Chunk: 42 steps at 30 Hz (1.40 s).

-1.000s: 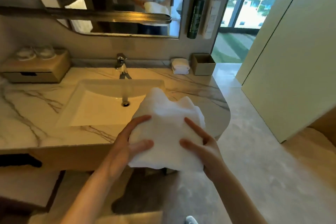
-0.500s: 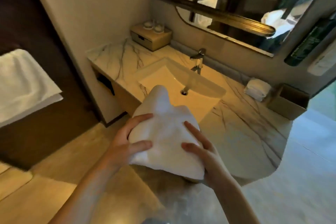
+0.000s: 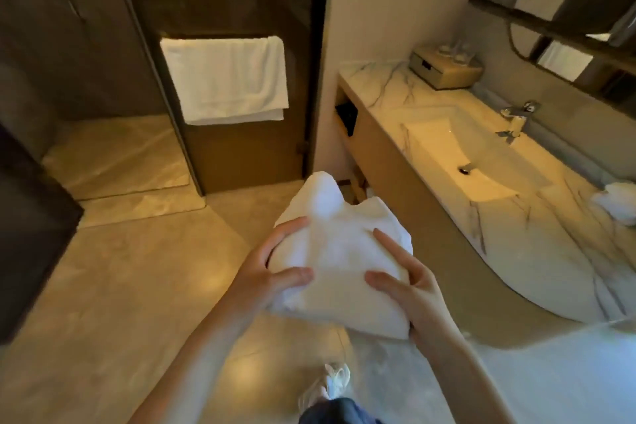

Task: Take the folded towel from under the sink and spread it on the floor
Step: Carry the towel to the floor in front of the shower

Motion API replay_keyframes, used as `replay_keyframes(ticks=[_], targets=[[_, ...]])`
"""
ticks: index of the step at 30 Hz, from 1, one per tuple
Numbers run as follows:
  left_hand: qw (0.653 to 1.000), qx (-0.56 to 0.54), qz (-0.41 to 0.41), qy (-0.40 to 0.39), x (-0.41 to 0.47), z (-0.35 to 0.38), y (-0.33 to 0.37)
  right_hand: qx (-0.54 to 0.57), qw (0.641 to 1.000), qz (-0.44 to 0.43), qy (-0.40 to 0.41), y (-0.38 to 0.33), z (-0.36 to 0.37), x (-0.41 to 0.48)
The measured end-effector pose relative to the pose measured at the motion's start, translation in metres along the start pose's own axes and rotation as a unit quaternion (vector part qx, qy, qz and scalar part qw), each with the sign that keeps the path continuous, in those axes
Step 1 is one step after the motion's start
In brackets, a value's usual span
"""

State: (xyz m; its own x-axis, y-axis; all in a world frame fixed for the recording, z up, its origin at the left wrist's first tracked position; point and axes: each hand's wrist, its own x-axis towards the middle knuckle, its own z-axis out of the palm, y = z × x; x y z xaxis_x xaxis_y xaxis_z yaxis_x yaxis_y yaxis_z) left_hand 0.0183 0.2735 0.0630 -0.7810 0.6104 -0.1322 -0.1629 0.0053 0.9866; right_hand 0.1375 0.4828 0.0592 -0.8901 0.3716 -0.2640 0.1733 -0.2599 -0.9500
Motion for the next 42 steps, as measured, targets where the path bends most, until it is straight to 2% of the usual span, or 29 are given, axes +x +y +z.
replay_keyframes(ticks=[4,12,17,22,30,35,42], targets=[[0.999,-0.013,0.002,0.051,-0.107,-0.017,-0.015,-0.02,0.998,0.037,-0.036,0.024,0.038,-0.071],[0.988,0.014,0.043,0.145,-0.247,-0.011,-0.009,-0.057,0.992,-0.003,-0.108,0.03,0.073,-0.177],[0.976,0.044,0.071,0.202,-0.323,0.023,-0.014,-0.065,0.986,-0.029,-0.149,0.039,0.065,-0.24],[0.961,0.071,0.079,0.255,-0.396,0.083,-0.046,-0.069,0.977,-0.03,-0.198,0.063,0.025,-0.305],[0.951,0.038,0.039,0.304,-0.511,0.17,-0.078,-0.076,0.964,0.001,-0.253,0.095,-0.026,-0.407],[0.934,0.05,0.037,0.351,-0.575,0.187,-0.08,-0.084,0.954,0.003,-0.286,0.105,-0.019,-0.454],[0.91,0.061,0.048,0.408,-0.658,0.17,-0.089,-0.11,0.93,-0.007,-0.35,0.123,0.03,-0.5]])
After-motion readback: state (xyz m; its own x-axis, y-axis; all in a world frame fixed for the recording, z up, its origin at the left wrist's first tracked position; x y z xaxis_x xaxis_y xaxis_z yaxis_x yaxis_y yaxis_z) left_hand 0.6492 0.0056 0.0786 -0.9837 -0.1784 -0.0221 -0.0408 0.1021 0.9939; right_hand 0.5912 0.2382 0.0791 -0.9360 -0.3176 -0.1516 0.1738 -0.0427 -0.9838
